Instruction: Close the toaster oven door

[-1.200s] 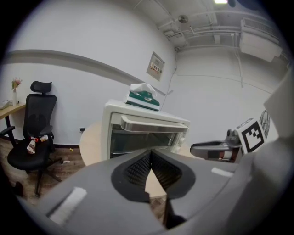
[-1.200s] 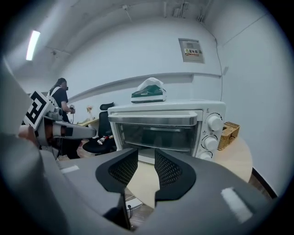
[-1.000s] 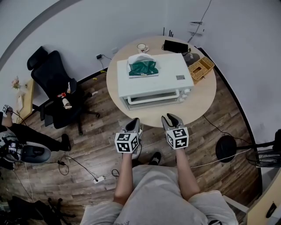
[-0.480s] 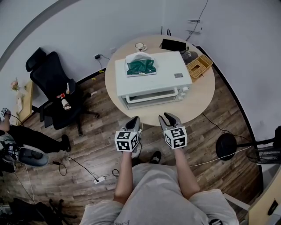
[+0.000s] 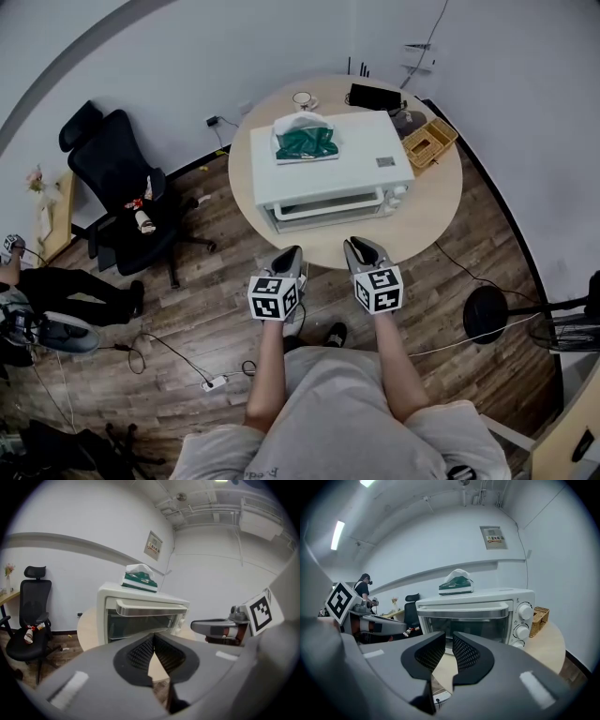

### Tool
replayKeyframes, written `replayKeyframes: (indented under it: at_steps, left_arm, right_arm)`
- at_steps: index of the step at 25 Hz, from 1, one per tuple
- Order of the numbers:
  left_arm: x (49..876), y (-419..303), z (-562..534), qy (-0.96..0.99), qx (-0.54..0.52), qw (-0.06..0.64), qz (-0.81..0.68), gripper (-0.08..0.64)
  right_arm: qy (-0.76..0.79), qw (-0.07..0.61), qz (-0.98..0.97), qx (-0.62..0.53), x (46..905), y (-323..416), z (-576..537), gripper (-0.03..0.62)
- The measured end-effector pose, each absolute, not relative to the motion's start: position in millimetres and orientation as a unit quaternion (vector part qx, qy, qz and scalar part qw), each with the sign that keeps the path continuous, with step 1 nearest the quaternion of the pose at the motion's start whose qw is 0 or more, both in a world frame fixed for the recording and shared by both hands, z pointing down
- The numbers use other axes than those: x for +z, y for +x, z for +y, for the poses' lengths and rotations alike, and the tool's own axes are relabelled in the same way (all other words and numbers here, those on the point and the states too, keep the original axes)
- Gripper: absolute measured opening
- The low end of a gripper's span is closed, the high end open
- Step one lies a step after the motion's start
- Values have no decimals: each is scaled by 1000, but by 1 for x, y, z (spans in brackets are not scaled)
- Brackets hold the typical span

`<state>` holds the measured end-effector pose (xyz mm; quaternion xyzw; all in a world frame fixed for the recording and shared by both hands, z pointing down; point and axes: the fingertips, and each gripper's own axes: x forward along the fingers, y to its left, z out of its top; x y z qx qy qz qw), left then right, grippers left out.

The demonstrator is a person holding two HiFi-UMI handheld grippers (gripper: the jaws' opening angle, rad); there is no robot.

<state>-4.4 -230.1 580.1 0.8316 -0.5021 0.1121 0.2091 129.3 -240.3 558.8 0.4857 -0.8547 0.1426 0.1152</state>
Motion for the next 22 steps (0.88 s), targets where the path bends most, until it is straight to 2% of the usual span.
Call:
replayKeyframes:
  at_steps: [11, 22]
  left_arm:
    - [582, -10, -235, 827, 106, 214, -509, 58]
    - [576, -8, -239, 831, 105, 207, -505, 58]
  right_arm:
    - [488, 107, -853, 149, 557, 130, -243, 1]
    - [497, 105, -848, 152, 556, 135, -246, 0]
